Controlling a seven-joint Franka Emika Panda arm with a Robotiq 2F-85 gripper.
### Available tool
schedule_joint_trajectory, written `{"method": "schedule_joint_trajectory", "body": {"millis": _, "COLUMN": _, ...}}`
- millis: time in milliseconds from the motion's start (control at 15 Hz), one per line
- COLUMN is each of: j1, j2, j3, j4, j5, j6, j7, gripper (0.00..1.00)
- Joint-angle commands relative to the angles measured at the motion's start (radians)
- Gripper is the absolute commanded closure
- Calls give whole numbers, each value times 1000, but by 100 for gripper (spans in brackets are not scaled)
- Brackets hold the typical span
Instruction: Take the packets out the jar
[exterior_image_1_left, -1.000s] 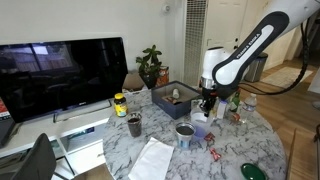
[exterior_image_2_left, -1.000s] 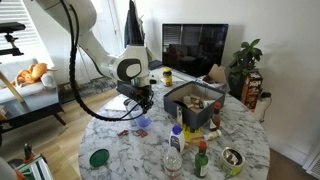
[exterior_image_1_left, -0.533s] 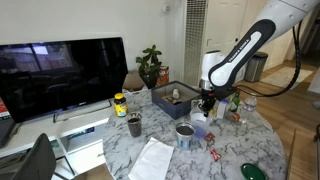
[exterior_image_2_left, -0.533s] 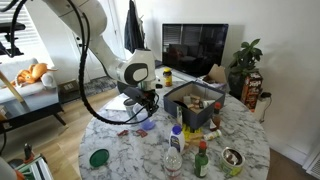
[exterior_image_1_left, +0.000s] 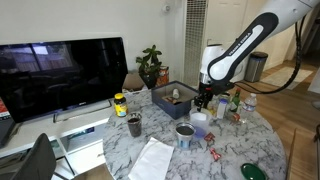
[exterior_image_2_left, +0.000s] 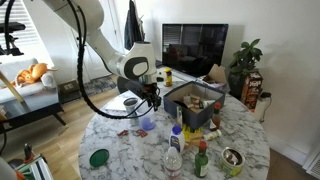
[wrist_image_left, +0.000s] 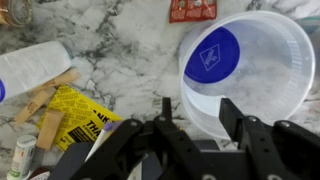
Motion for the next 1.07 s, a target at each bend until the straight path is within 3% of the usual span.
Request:
{"method": "schedule_joint_trajectory", "body": {"millis": 0, "j1": 8, "j2": -100, "j3": 39, "j4": -60, "j5": 102, "j6": -24, "j7": 31, "gripper": 15}}
{"method": "schedule_joint_trajectory", "body": {"millis": 133, "j1": 12, "j2": -126, "j3": 69, "j4": -73, "j5": 177, "j6": -22, "j7": 35, "gripper": 1}}
{"method": "schedule_joint_trajectory", "body": {"millis": 200, "j1": 18, "j2": -138, "j3": 80, "j4": -84, "j5": 207, "j6": -19, "j7": 42, "gripper": 0}}
{"method": "schedule_joint_trajectory", "body": {"millis": 400, "j1": 53, "j2": -173, "j3": 98, "j4": -120, "j5": 226, "j6": 3, "j7": 83, "gripper": 0}}
{"method": "schedule_joint_trajectory", "body": {"millis": 467, "j1": 40, "j2": -124, "j3": 83, "j4": -62, "j5": 202, "j6": -13, "j7": 54, "gripper": 0}}
{"method": "schedule_joint_trajectory", "body": {"millis": 600, "j1": 56, "j2": -142, "j3": 90, "j4": -78, "j5": 204, "j6": -13, "j7": 75, "gripper": 0}}
{"method": "schedule_joint_trajectory", "body": {"millis": 1000, "j1": 71, "j2": -143, "j3": 89, "j4": -65, "j5": 232, "j6": -106, "j7": 215, "gripper": 0}}
